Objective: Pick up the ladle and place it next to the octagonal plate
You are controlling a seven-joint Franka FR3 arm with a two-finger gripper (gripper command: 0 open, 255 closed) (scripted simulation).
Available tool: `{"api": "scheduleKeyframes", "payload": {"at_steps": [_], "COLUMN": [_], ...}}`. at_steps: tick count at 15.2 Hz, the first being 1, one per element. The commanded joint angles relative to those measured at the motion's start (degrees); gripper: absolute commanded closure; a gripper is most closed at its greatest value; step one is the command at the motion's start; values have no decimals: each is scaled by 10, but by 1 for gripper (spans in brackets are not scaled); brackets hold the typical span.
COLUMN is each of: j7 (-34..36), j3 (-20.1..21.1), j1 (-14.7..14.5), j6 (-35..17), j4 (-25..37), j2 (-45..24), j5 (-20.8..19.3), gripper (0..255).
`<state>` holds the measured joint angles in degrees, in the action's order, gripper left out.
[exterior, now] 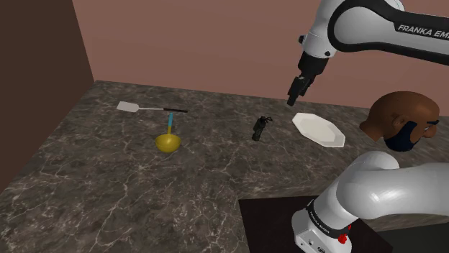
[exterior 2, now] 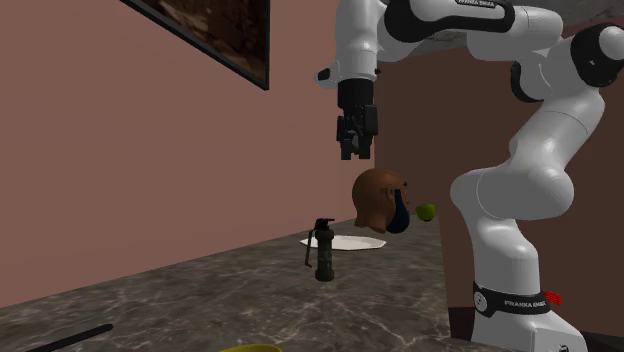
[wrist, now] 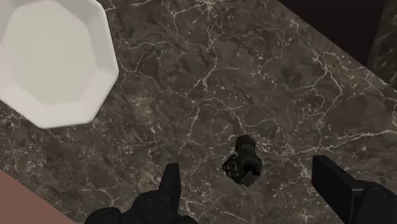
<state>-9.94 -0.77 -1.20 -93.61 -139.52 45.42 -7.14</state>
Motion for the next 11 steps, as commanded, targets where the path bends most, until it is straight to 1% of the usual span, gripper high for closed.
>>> {"api": "scheduleKeyframes", "payload": {"at_steps": [1, 6, 11], "j7": [0, 99, 194], "j3": [0, 48, 95], "j1": [0, -10, -19], "j6": [0, -51, -111], "j4": [0, -20, -20], "j2": [0, -39, -100], "j5": [0, 57, 108], "gripper": [0, 0, 0]}}
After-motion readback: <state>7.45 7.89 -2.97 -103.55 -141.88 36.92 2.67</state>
